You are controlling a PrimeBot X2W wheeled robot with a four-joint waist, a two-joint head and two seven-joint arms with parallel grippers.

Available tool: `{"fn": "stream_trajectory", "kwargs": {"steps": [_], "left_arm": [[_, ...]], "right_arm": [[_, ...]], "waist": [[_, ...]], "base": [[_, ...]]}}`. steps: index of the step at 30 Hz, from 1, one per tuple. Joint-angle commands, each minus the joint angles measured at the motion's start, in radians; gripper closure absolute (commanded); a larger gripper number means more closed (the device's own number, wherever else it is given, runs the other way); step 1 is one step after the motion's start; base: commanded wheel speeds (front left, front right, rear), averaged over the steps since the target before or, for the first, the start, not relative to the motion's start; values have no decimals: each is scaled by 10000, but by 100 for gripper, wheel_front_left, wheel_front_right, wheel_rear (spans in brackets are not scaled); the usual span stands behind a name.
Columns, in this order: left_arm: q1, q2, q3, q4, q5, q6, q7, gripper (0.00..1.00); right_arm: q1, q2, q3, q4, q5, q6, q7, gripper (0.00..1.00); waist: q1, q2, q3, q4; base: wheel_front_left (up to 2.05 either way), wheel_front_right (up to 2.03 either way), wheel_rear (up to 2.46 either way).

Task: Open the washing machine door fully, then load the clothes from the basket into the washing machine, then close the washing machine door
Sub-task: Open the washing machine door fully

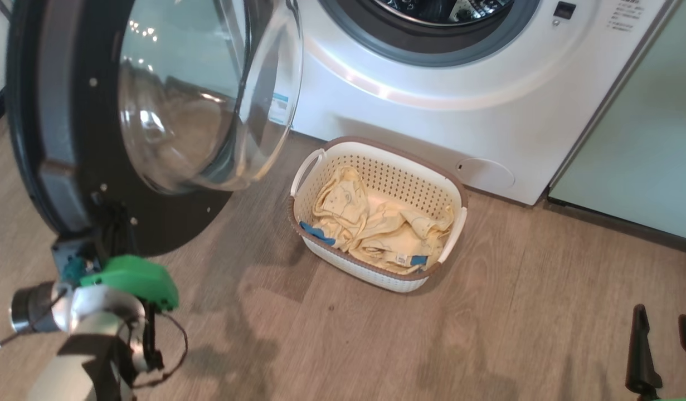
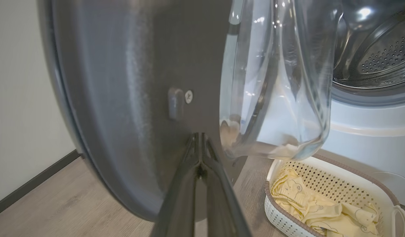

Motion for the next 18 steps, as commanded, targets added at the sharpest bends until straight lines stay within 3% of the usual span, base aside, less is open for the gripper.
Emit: {"fn": "stream_trajectory", "kwargs": {"steps": [1, 18], "left_arm": [[-685, 419, 588, -74, -46, -24, -200, 100], [-2237, 412, 1443, 1788, 152, -487, -483, 100]], "right_arm": [[-500, -169, 169, -292, -103, -29, -95, 0], [-716, -169, -142, -471, -499, -29, -95, 0]], "waist": [[0, 0, 81, 54], [0, 0, 678, 364]], "base": [[0, 0, 0], [0, 0, 0]]}}
